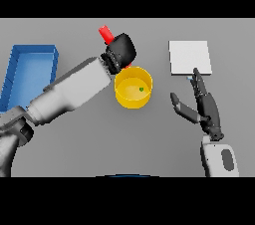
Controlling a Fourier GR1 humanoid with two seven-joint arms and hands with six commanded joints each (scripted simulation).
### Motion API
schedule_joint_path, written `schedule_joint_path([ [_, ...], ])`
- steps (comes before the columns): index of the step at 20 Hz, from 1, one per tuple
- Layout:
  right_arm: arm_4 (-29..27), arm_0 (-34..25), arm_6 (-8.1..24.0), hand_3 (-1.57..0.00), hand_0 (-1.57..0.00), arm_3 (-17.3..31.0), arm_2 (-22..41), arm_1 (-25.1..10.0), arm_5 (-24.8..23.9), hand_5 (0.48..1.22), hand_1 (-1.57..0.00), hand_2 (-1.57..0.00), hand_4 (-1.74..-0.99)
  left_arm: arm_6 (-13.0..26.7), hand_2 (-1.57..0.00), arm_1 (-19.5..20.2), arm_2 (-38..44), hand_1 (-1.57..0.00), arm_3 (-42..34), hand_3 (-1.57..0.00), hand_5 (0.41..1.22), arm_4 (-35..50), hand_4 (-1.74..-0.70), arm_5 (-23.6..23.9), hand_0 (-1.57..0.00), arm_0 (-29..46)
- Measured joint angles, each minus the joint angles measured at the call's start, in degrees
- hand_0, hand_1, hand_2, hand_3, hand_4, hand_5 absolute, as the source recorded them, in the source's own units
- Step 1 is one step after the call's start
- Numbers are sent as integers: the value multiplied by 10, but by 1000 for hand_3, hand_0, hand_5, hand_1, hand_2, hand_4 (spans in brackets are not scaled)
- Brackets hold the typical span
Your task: Pick up the red beaker and tilt it to pour out 1 green nut into yellow bowl. Pick up the yellow bowl and place it on the metallic measuring scale.
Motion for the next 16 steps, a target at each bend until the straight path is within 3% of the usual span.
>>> schedule_joint_path([
  [3,3,-7,10,1,1,-2,-4,-7,-3,607,1,1,-1290,-26,-1571,-6,-36,-1571,9,-1558,1221,-29,-1740,-14,-1571,-28],
  [7,10,-6,15,1,1,0,0,-6,-5,603,1,1,-1282,-26,-1571,-26,-56,-1571,26,-1566,1221,-47,-1740,-29,-1571,-41],
  [12,17,1,-4,1,1,-1,2,-7,-10,587,1,1,-1258,-43,-1571,-30,-84,-1571,50,-1569,1221,-74,-1741,-36,-1571,-67],
  [16,19,-4,4,1,1,3,-1,-12,-10,585,1,1,-1233,-43,-1571,-25,-86,-1571,43,-1570,1221,-82,-1740,-28,-1571,-81],
])
